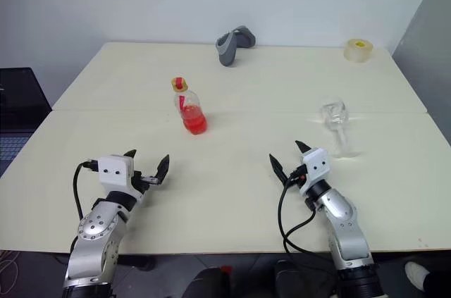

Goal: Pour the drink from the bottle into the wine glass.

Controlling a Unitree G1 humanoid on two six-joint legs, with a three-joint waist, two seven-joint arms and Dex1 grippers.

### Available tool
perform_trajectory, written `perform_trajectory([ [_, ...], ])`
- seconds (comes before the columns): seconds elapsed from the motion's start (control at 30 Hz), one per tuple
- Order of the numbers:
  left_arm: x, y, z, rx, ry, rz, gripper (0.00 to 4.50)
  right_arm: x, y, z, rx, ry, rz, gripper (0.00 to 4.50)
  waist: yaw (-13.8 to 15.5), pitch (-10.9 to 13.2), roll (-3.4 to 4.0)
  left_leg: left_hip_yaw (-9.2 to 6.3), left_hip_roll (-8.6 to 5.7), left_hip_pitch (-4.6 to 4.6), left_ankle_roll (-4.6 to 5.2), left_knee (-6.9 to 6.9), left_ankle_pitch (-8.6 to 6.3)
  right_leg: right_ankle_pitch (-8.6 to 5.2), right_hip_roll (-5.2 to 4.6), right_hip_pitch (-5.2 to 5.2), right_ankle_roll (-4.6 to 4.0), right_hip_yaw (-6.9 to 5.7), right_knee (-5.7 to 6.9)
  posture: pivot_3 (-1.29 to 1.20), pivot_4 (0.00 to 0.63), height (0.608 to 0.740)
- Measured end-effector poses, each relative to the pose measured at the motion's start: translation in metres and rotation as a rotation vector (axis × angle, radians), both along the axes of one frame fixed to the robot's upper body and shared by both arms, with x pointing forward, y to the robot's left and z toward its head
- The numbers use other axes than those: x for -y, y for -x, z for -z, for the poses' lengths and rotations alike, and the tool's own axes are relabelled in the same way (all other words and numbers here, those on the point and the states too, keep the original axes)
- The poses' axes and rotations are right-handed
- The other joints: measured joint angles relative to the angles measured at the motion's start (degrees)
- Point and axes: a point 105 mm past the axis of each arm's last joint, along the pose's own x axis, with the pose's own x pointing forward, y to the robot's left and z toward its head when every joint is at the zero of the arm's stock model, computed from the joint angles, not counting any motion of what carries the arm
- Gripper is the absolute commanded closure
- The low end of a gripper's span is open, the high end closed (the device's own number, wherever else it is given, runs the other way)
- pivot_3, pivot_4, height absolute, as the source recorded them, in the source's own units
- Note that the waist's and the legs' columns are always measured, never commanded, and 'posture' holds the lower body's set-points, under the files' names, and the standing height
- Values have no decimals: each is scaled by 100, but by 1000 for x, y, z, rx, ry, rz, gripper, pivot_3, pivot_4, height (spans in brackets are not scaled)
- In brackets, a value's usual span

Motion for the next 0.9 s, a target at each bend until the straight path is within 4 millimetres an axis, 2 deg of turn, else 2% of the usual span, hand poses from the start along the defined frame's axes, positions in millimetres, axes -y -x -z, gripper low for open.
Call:
perform_trajectory([
  [0.33,6,0,2,-7,-3,40,31,-1,1,1,-4,12,-18,0,-1,0,0,0,0,0,0,0,0,0,0,0,0,0,0,0,150,740],
  [0.5,11,-4,-3,20,53,85,31,-16,11,0,-15,60,-147,0,0,0,0,-1,0,0,0,0,0,0,1,1,0,-1,0,0,150,740],
  [0.73,24,-25,-18,68,60,149,31,-33,15,-20,-14,55,-280,0,3,1,-1,-4,-4,-1,0,2,0,0,1,3,0,-2,-1,0,150,740],
  [0.83,30,-39,-14,47,36,155,31,-37,15,-31,1,61,-315,0,3,1,-2,-5,-5,-1,0,2,0,0,1,4,0,-4,-4,0,150,740],
  [0.9,37,-58,-12,22,25,147,31,-38,13,-33,-5,62,-320,0,27,3,-6,-17,-12,-7,1,6,0,0,1,4,0,-14,-2,0,150,740],
])
